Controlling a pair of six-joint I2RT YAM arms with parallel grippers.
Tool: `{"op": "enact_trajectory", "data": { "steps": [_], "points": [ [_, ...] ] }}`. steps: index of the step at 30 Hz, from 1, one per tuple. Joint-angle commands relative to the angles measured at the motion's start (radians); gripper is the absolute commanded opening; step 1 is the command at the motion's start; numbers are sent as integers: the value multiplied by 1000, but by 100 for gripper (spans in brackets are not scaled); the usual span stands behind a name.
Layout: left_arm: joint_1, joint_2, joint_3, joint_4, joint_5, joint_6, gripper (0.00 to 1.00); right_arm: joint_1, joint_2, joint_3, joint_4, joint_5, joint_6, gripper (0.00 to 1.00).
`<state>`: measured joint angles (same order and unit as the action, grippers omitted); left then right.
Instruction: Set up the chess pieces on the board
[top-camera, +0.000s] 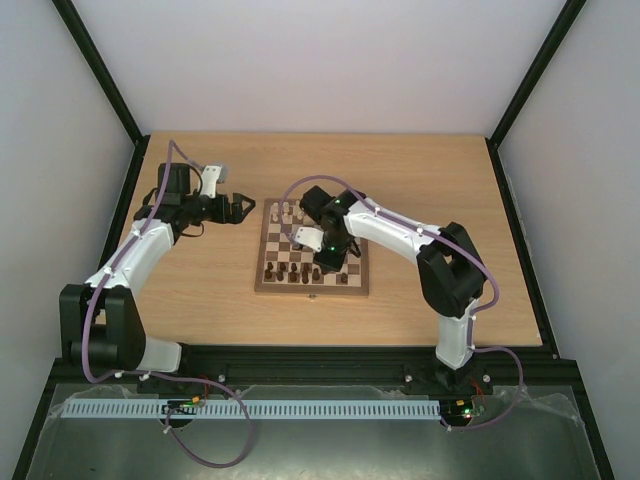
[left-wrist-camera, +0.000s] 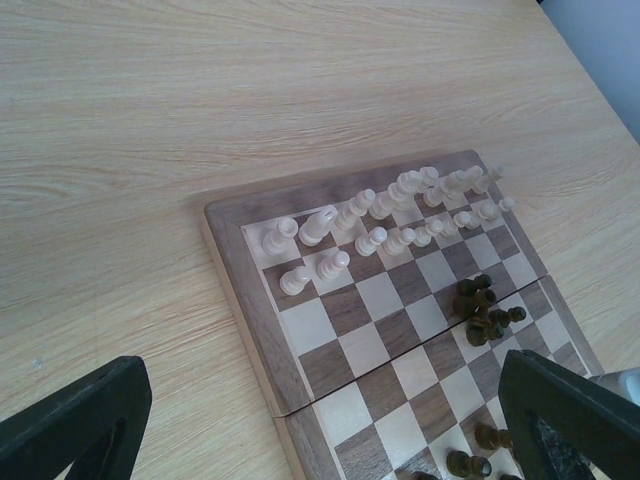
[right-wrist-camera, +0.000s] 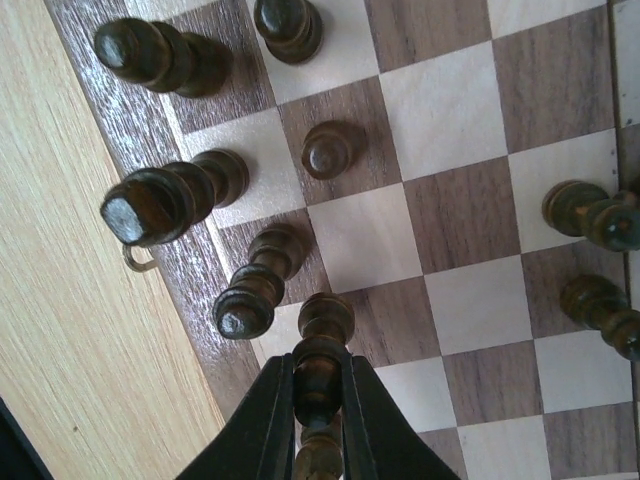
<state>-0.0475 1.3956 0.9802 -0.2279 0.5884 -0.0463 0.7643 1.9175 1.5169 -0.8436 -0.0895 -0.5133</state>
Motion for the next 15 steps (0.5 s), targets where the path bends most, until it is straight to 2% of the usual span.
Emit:
{"op": "enact_trajectory", "data": {
  "steps": [1, 15],
  "points": [
    [1, 3, -18, 13, 21, -3, 98, -5, -33, -24, -56, -5, -25, 4],
    [0, -3, -20, 6, 20, -4, 98, 9, -45, -62, -62, -15, -45, 5]
  ]
}}
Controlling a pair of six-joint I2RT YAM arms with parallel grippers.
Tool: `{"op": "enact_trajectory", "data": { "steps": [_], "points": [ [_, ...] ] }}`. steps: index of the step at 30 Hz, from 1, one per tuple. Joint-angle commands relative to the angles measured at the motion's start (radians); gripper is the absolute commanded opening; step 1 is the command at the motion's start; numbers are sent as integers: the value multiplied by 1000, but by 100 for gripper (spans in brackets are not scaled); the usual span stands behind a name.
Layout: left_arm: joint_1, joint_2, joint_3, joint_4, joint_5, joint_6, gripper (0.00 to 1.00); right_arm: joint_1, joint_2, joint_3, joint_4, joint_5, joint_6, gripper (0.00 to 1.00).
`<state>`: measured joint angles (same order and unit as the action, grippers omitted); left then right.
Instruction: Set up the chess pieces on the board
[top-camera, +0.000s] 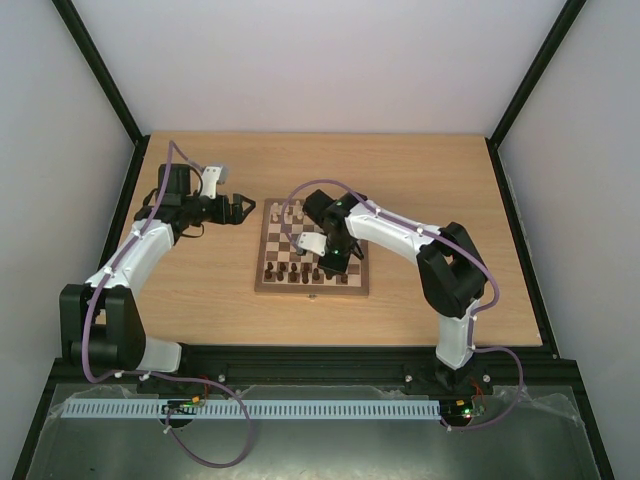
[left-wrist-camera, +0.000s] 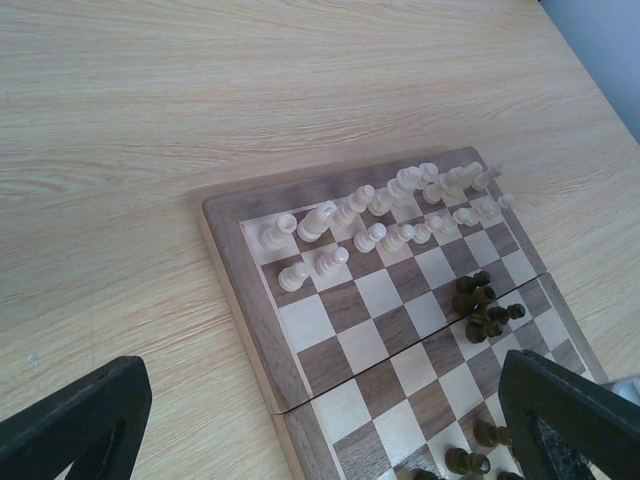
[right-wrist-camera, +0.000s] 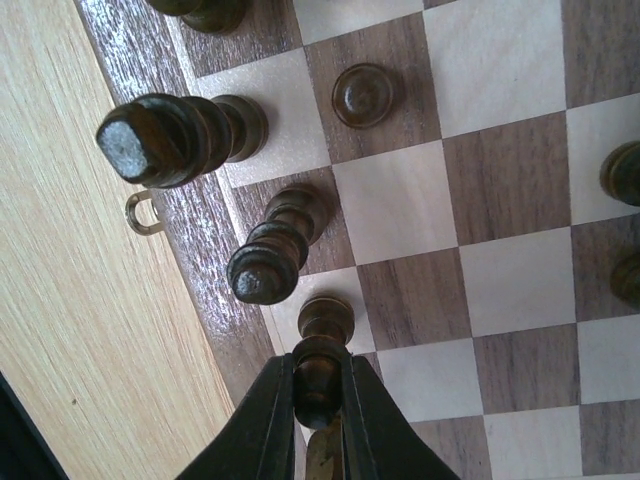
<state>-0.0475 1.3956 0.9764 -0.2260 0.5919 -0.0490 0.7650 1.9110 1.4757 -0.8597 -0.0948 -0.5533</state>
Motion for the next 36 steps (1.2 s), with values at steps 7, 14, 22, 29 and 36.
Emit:
{"op": "enact_trajectory", "data": {
  "steps": [7, 14, 22, 29, 36],
  "points": [
    [0, 0, -18, 7, 20, -7, 98, 19, -25, -22, -30, -7, 6, 6],
    [0, -4, -21, 9, 20, -6, 98, 21, -36, -31, -40, -11, -8, 11],
    [0, -9, -18, 7, 18, -2, 98, 16, -61, 30, -76, -8, -19, 29],
    [0, -17, -20, 6, 3, 21, 98, -56, -71, 162, -146, -73, -8, 32],
    [3, -34, -25, -1, -15, 50, 98, -206, 16, 247, -99, -56, 118, 28]
  ]
}}
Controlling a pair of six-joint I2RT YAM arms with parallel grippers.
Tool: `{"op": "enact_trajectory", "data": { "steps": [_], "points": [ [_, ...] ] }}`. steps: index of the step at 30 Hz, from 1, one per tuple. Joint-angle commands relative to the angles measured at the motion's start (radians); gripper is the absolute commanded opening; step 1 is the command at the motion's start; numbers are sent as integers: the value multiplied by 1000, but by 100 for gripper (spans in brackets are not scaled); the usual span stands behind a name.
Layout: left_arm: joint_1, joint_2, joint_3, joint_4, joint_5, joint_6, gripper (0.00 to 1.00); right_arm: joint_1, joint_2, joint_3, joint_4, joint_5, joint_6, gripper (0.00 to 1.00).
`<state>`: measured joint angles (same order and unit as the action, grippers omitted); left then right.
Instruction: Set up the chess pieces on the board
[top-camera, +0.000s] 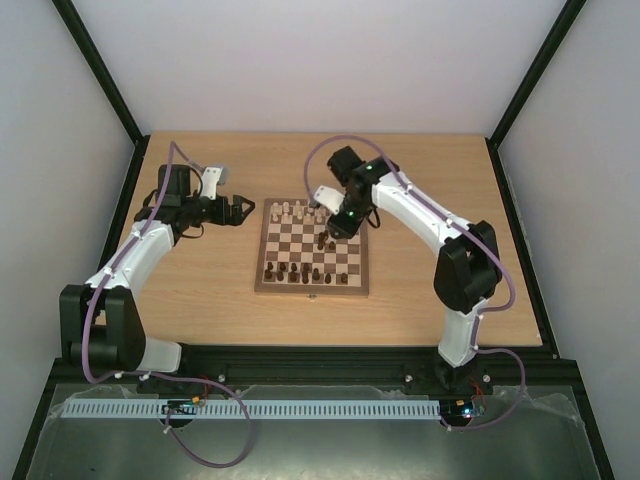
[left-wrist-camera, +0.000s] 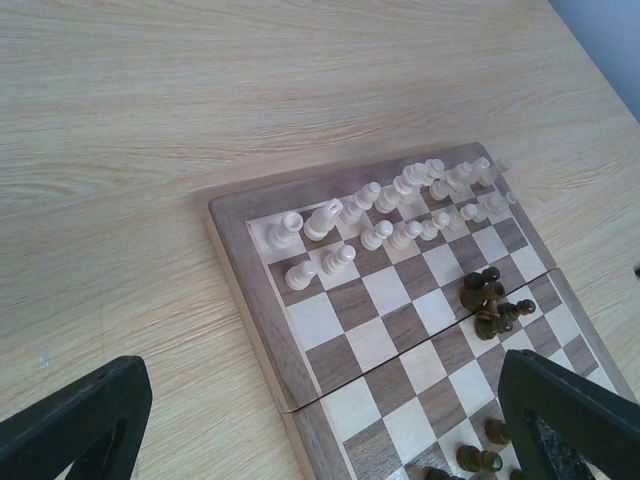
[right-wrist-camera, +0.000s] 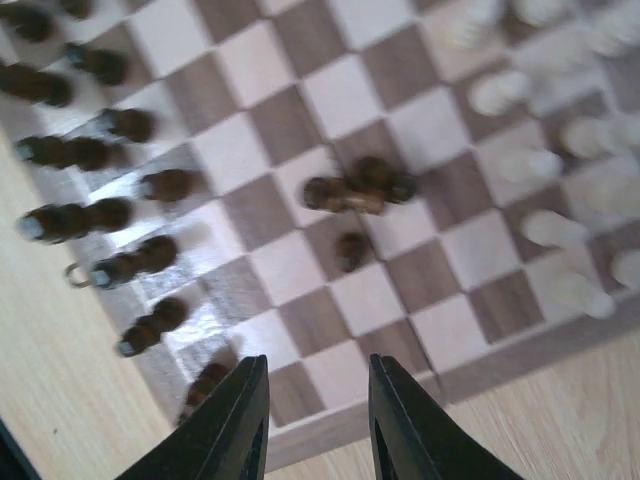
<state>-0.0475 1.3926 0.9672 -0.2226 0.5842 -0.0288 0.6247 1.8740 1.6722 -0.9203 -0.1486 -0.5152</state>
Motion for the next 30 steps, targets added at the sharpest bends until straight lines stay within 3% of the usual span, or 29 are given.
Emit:
{"op": "enact_trajectory", "data": {
  "steps": [1, 11, 30],
  "points": [
    [3, -30, -17, -7, -5, 34, 97, -73, 74, 63, -41, -1, 94, 28],
    [6, -46, -34, -1, 2, 26, 97, -79, 155, 81, -41, -29, 102, 32],
    [14, -48, -52, 15, 7, 7, 97, -61, 254, 92, -25, -80, 101, 30]
  ]
}}
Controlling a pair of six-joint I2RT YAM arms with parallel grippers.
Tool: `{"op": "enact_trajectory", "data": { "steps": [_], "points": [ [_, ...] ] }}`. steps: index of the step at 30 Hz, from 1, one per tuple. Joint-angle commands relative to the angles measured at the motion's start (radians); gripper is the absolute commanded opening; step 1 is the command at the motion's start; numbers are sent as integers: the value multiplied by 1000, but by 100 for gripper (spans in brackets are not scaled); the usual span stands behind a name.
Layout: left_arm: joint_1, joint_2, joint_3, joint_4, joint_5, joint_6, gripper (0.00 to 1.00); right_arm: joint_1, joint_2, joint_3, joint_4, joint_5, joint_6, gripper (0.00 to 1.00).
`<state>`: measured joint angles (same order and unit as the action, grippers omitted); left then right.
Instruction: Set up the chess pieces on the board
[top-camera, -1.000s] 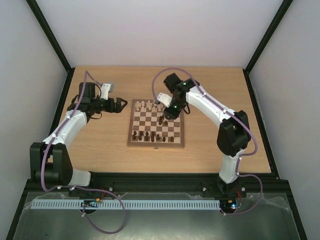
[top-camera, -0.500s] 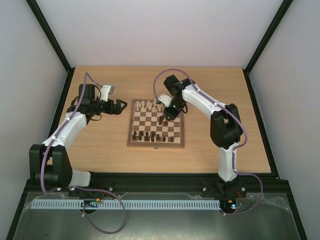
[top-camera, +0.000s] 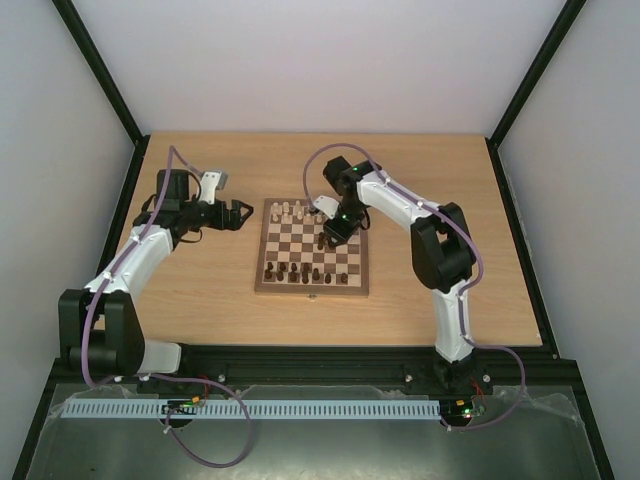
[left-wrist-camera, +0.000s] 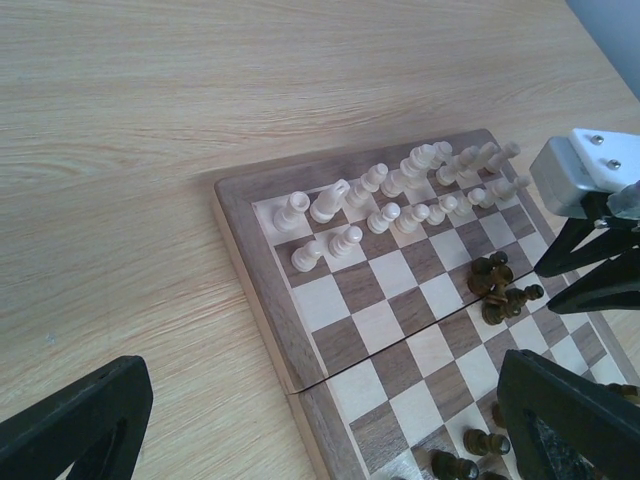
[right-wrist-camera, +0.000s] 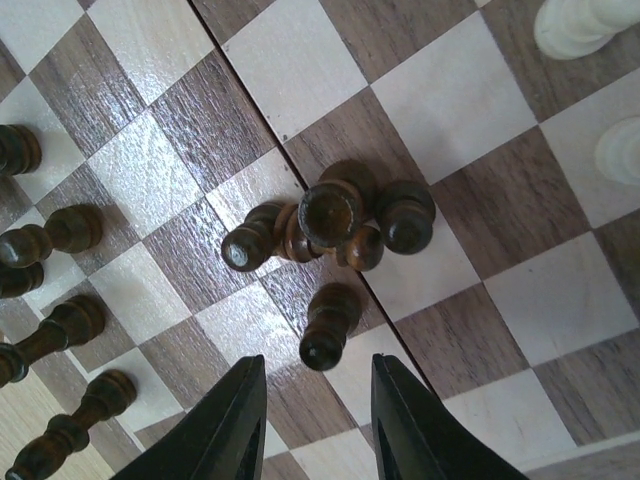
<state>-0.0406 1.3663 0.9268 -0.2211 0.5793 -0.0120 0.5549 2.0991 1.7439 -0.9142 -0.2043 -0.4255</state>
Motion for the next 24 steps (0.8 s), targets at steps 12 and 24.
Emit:
{"op": "enact_trajectory", "data": {
  "steps": [12, 24],
  "points": [
    [15, -27, -22, 20, 11, -17, 97, 36, 44, 17, -14, -28, 9, 8],
    [22, -31, -36, 38, 14, -31, 97, 146, -31, -58, -13, 15, -54, 2]
  ]
}}
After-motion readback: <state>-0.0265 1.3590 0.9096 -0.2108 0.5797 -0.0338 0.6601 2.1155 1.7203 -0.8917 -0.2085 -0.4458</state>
